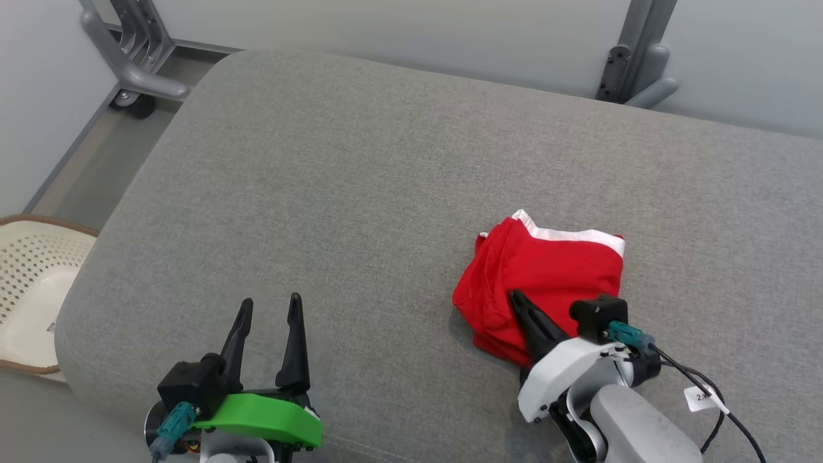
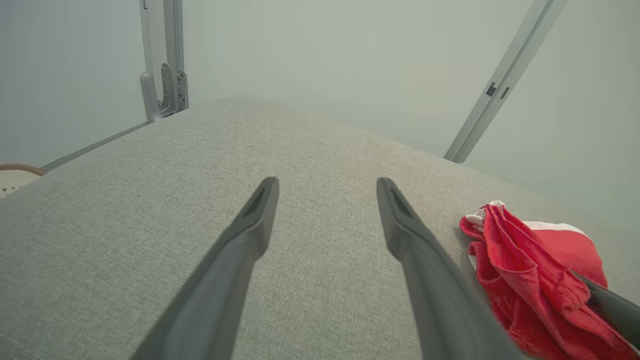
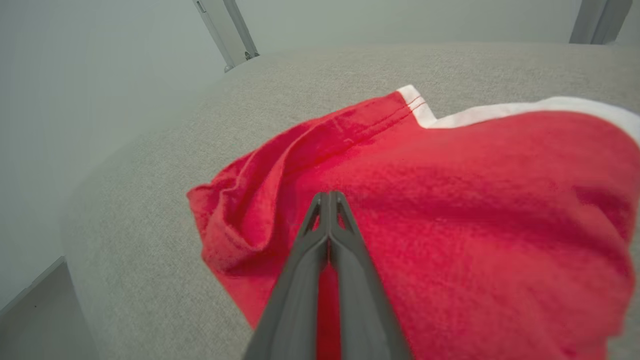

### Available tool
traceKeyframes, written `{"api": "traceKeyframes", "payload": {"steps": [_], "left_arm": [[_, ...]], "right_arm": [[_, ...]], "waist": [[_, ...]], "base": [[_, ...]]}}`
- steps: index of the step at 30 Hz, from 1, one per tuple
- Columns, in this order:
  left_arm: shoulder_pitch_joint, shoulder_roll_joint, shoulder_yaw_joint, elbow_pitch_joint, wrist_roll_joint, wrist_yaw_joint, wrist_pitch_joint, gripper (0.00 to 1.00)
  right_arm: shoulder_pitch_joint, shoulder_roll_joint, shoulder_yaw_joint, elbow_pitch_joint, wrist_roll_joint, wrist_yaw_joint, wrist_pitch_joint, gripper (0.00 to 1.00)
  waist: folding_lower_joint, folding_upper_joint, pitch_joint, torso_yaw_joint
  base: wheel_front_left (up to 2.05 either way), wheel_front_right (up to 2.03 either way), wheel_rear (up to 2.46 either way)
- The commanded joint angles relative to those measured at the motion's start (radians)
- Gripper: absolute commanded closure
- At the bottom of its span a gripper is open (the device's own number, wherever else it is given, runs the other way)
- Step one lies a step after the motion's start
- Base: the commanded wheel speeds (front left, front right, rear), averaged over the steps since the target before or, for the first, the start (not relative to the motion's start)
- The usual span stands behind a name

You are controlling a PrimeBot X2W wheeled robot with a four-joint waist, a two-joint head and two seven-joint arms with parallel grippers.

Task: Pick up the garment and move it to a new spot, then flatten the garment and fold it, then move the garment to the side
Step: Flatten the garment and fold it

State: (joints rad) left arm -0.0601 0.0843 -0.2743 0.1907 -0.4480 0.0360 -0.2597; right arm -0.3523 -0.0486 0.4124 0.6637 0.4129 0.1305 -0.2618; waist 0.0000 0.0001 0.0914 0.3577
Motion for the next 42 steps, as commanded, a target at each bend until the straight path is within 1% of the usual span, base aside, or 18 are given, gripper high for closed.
{"api": "traceKeyframes", "payload": {"steps": [1, 5, 9, 16, 18, 20, 23, 24, 25, 26, 28, 29, 30, 35, 37, 38, 39, 42], "left_arm": [[-0.016, 0.003, -0.002, -0.001, -0.001, -0.002, -0.002, 0.00], [-0.024, 0.001, -0.002, 0.001, -0.001, -0.003, -0.003, 0.00], [-0.028, -0.002, -0.004, 0.004, -0.001, -0.003, -0.005, 0.00], [-0.033, -0.008, 0.000, 0.009, -0.005, 0.000, -0.005, 0.00], [-0.031, -0.009, 0.005, 0.010, -0.006, 0.002, -0.005, 0.00], [-0.029, -0.011, 0.009, 0.010, -0.007, 0.003, -0.006, 0.00], [-0.026, -0.011, 0.015, 0.011, -0.005, 0.002, -0.006, 0.00], [-0.024, -0.011, 0.016, 0.010, -0.003, 0.001, -0.005, 0.00], [-0.022, -0.012, 0.017, 0.009, -0.001, 0.000, -0.005, 0.00], [-0.021, -0.012, 0.017, 0.009, 0.000, -0.001, -0.005, 0.00], [-0.017, -0.012, 0.019, 0.008, 0.003, -0.002, -0.005, 0.00], [-0.015, -0.013, 0.020, 0.007, 0.005, -0.003, -0.005, 0.00], [-0.014, -0.013, 0.020, 0.006, 0.006, -0.004, -0.005, 0.00], [-0.007, -0.012, 0.020, 0.004, 0.015, -0.007, -0.005, 0.00], [-0.005, -0.011, 0.018, 0.003, 0.017, -0.009, -0.005, 0.00], [-0.004, -0.010, 0.016, 0.002, 0.021, -0.011, -0.005, 0.00], [-0.004, -0.010, 0.016, 0.002, 0.021, -0.011, -0.005, 0.00], [-0.001, -0.008, 0.013, -0.002, 0.029, -0.010, -0.005, 0.00]], "right_arm": [[-0.016, -0.004, 0.008, 0.002, 0.007, 0.000, -0.004, 1.00], [-0.052, -0.004, 0.086, 0.014, 0.041, 0.000, -0.004, 1.00], [-0.086, -0.004, 0.164, 0.056, 0.066, 0.000, -0.003, 1.00], [-0.125, -0.004, 0.250, 0.104, 0.107, 0.000, -0.003, 1.00], [-0.139, -0.004, 0.252, 0.099, 0.082, 0.000, -0.003, 1.00], [-0.146, -0.004, 0.225, 0.076, 0.043, 0.000, -0.003, 1.00], [-0.132, -0.004, 0.167, 0.007, -0.001, 0.000, -0.003, 1.00], [-0.125, -0.004, 0.144, -0.020, -0.018, 0.000, -0.003, 0.96], [-0.116, -0.004, 0.119, -0.048, -0.033, 0.000, -0.003, 0.89], [-0.105, -0.004, 0.095, -0.075, -0.045, 0.000, -0.003, 0.76], [-0.080, -0.004, 0.047, -0.128, -0.069, 0.000, -0.003, 0.56], [-0.071, -0.004, 0.021, -0.151, -0.082, 0.000, -0.003, 0.26], [-0.059, -0.004, -0.005, -0.171, -0.094, 0.000, -0.003, 0.00], [0.009, -0.003, -0.125, -0.254, -0.138, 0.000, -0.003, 0.00], [0.024, -0.003, -0.144, -0.267, -0.146, 0.000, -0.003, 0.00], [0.054, -0.003, -0.186, -0.294, -0.161, 0.000, -0.003, 0.00], [0.054, -0.003, -0.186, -0.294, -0.161, 0.000, -0.003, 0.00], [0.103, -0.004, -0.246, -0.331, -0.178, 0.000, -0.004, 0.00]], "waist": [[0.0000, -0.0001, 0.018, 0.021], [0.0000, -0.0001, 0.030, 0.041], [0.0000, -0.0001, 0.039, 0.054], [0.0000, -0.0001, 0.049, 0.057], [0.0000, -0.0001, 0.048, 0.048], [0.0000, -0.0001, 0.044, 0.036], [0.0000, -0.0001, 0.032, 0.013], [0.0000, -0.0001, 0.027, 0.004], [0.0000, -0.0001, 0.022, -0.004], [0.0000, -0.0001, 0.016, -0.012], [0.0000, -0.0001, 0.004, -0.029], [0.0000, -0.0001, -0.001, -0.038], [0.0000, -0.0001, -0.007, -0.047], [0.0000, -0.0001, -0.035, -0.092], [0.0000, -0.0001, -0.040, -0.102], [0.0000, -0.0001, -0.051, -0.120], [0.0000, -0.0001, -0.051, -0.120], [0.0000, -0.0001, -0.065, -0.147]], "base": [[0.00, 0.00, 0.00], [0.00, 0.00, 0.00], [0.00, 0.00, 0.00], [0.00, 0.00, 0.00], [0.00, 0.00, 0.00], [0.00, 0.00, 0.00], [0.00, 0.00, 0.00], [0.00, 0.00, 0.00], [0.00, 0.00, 0.00], [0.00, 0.00, 0.00], [0.00, 0.00, 0.00], [0.00, 0.00, 0.00], [0.00, 0.00, 0.00], [0.00, 0.00, 0.00], [0.00, 0.00, 0.00], [0.00, 0.00, 0.00], [0.00, 0.00, 0.00], [0.00, 0.00, 0.00]]}}
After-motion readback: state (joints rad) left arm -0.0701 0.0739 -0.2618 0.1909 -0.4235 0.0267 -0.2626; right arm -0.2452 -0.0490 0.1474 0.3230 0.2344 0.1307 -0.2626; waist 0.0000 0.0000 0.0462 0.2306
